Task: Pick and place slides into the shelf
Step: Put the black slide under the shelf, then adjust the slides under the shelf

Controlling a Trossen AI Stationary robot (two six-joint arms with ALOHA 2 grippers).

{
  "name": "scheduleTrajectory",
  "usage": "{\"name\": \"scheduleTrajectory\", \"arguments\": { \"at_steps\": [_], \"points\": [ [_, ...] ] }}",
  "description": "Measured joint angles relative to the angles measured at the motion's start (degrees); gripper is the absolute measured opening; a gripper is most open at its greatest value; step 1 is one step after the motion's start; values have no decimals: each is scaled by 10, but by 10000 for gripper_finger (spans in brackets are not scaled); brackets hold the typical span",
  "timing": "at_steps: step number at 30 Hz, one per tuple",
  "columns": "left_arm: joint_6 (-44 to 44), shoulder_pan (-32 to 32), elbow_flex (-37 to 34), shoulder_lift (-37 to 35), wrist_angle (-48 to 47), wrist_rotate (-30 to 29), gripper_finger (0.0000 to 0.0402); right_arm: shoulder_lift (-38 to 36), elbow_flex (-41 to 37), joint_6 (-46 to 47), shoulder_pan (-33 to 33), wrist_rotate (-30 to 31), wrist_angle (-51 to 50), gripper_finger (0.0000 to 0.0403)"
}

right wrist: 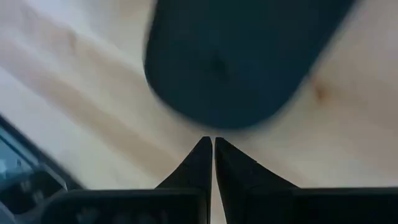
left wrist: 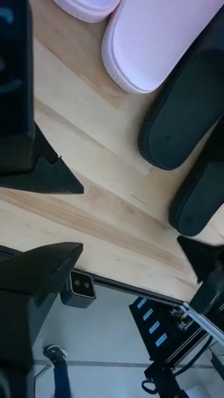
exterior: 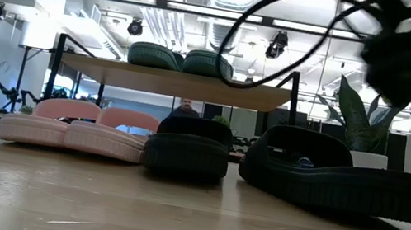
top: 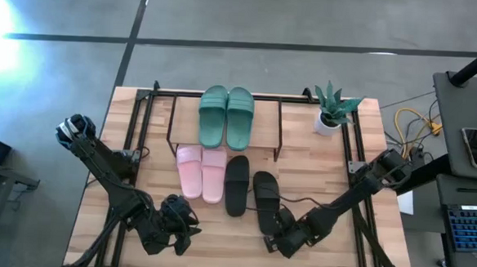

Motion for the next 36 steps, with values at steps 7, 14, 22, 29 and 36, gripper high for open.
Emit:
{"name": "scheduleTrajectory", "arguments": {
  "at_steps": [7, 14, 22, 29, 36],
  "points": [
    [-2, 0, -5, 0, 1, 0, 121, 3, 5, -87, -63, 24, -3, 12],
    [-5, 0, -7, 0, 2, 0, 121, 2, 22, -155, -104, 28, -28, 12],
    [-1, 0, -19, 1, 34, -3, 121, 1, 60, -202, -87, 22, -30, 12],
    [-5, 2, -31, 47, 63, 6, 108, 1, 72, -98, -50, -5, -48, 12],
    [-5, 37, -32, 131, 149, 6, 38, 1, 55, 50, -22, 42, -129, 12]
  ]
}}
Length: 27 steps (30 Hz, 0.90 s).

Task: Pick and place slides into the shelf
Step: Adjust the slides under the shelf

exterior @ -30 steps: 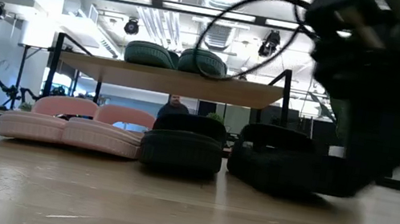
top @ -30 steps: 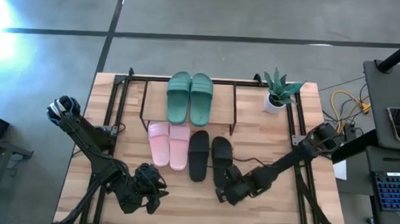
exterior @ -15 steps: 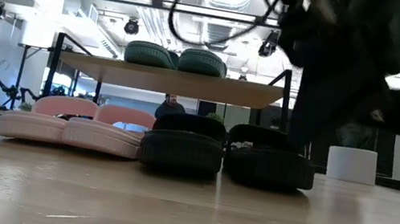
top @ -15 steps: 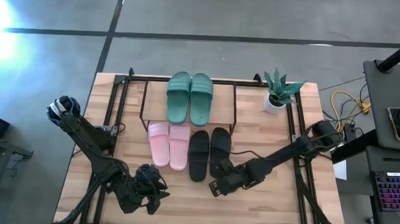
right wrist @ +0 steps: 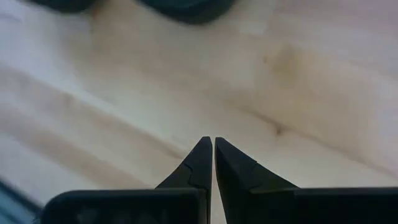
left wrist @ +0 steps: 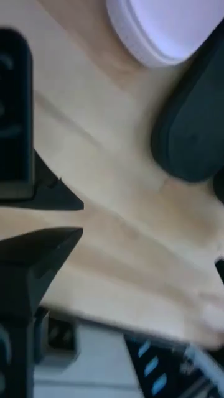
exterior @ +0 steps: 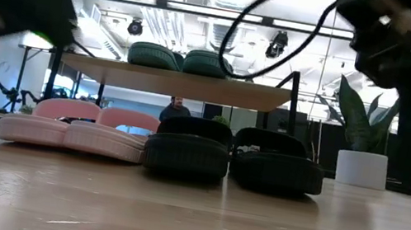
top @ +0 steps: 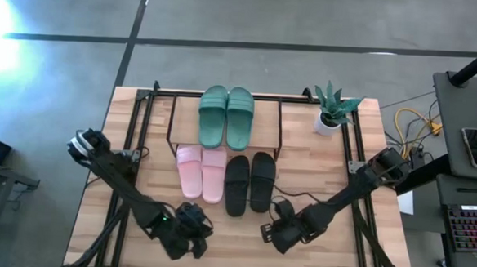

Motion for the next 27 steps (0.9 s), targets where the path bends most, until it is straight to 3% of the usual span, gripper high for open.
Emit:
{"name": "scheduleTrajectory", "arguments": {
  "at_steps": [3, 11, 27],
  "points": [
    [15, 30, 2, 26, 23, 14, 7, 0, 0, -1, -3, 4, 0, 12],
    [116, 97, 18, 78, 128, 94, 1, -1, -1, -6, -7, 0, 28, 12],
    [139, 170, 18, 128, 133, 76, 0, -1, -1, -26, -49, 67, 43, 12]
  ]
}}
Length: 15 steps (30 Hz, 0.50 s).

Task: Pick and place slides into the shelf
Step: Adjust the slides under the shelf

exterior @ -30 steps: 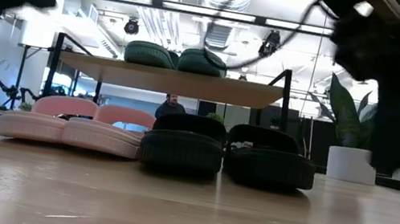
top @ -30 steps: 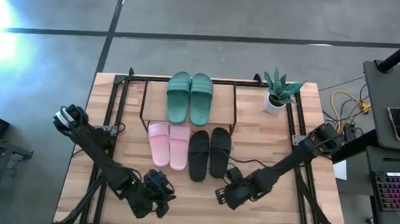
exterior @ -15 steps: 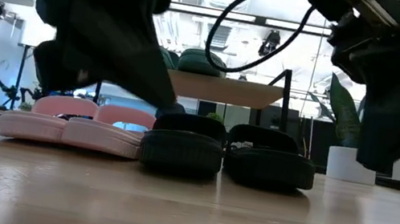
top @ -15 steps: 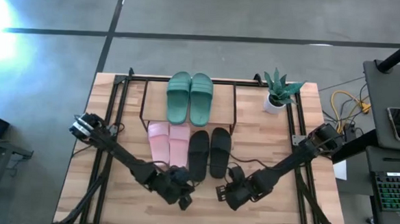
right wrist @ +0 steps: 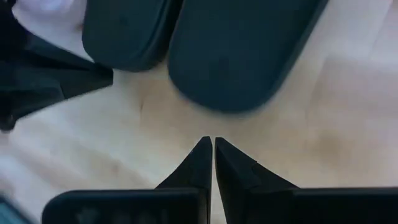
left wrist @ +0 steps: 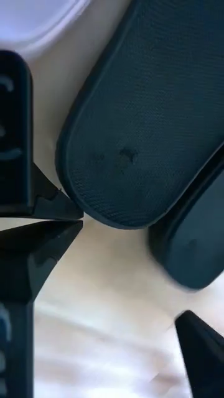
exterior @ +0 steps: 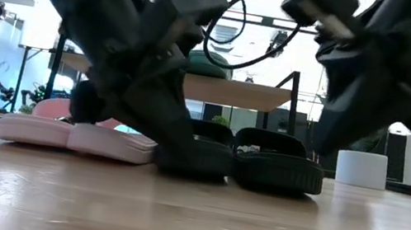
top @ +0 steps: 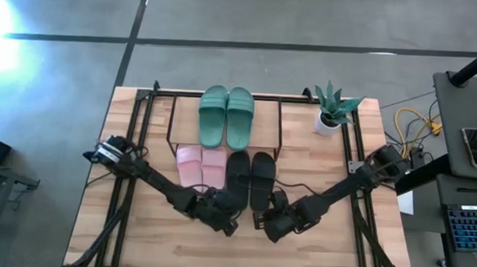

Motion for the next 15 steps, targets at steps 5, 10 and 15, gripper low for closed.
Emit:
{"name": "scheduleTrajectory", "arguments": {
  "at_steps": [5, 10, 15],
  "points": [
    [18, 22, -3, 0, -4, -33, 0, 6, -1, -30, -28, 11, -21, 12],
    [30, 31, -1, -5, -16, -56, 0, 4, -2, -31, -39, 35, -50, 12],
    [31, 16, 5, -24, -15, -39, 0, -24, -1, -35, -19, -1, -34, 12]
  ]
}}
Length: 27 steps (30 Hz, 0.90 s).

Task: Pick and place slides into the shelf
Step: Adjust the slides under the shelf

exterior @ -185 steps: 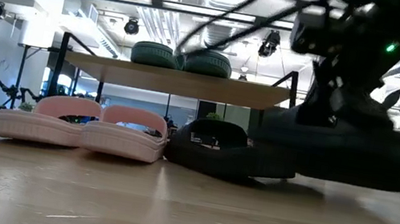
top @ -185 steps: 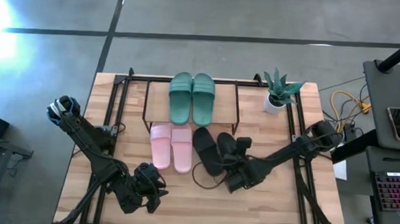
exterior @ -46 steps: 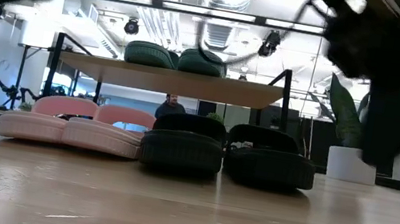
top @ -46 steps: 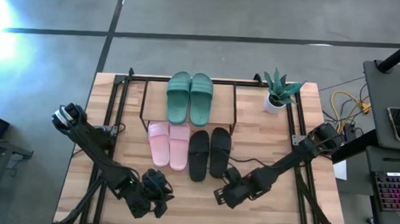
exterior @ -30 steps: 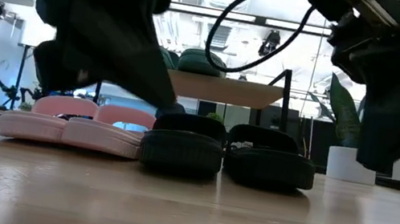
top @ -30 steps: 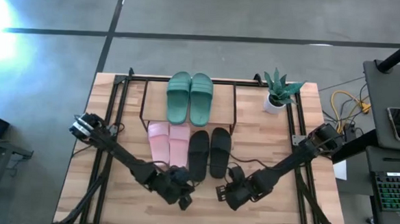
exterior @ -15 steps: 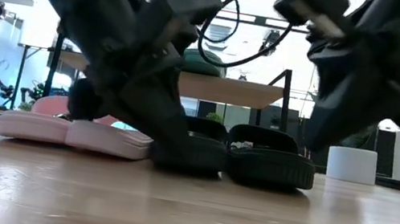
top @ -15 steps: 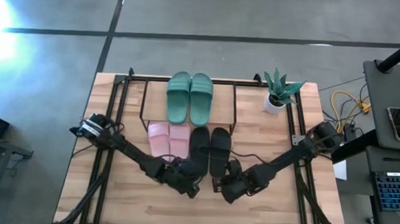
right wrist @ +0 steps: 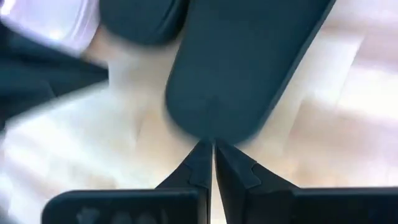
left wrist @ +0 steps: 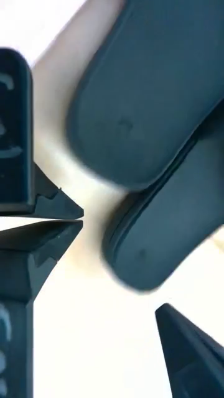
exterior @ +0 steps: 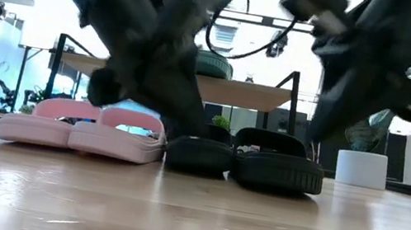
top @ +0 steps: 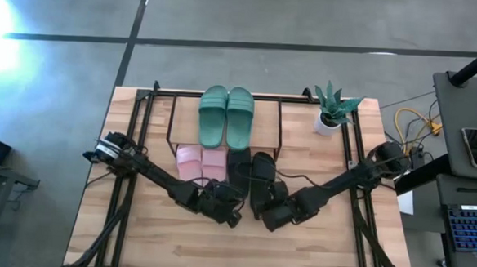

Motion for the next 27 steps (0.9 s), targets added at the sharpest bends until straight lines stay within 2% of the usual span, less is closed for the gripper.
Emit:
{"name": "scheduleTrajectory", "arguments": {
  "at_steps": [4, 15, 21, 27],
  "points": [
    [0, -24, 6, -18, 0, -2, 0, 0, 0, 6, 26, -30, 13, 12],
    [0, -66, 4, -48, -2, -4, 0, 68, 0, 31, 24, -35, 48, 12],
    [-1, -76, 2, -60, -31, -9, 0, 84, 1, 30, 9, -14, 42, 12],
    [-2, -76, 2, -62, -44, -10, 0, 69, 0, 4, -26, 53, -1, 12]
  ]
}}
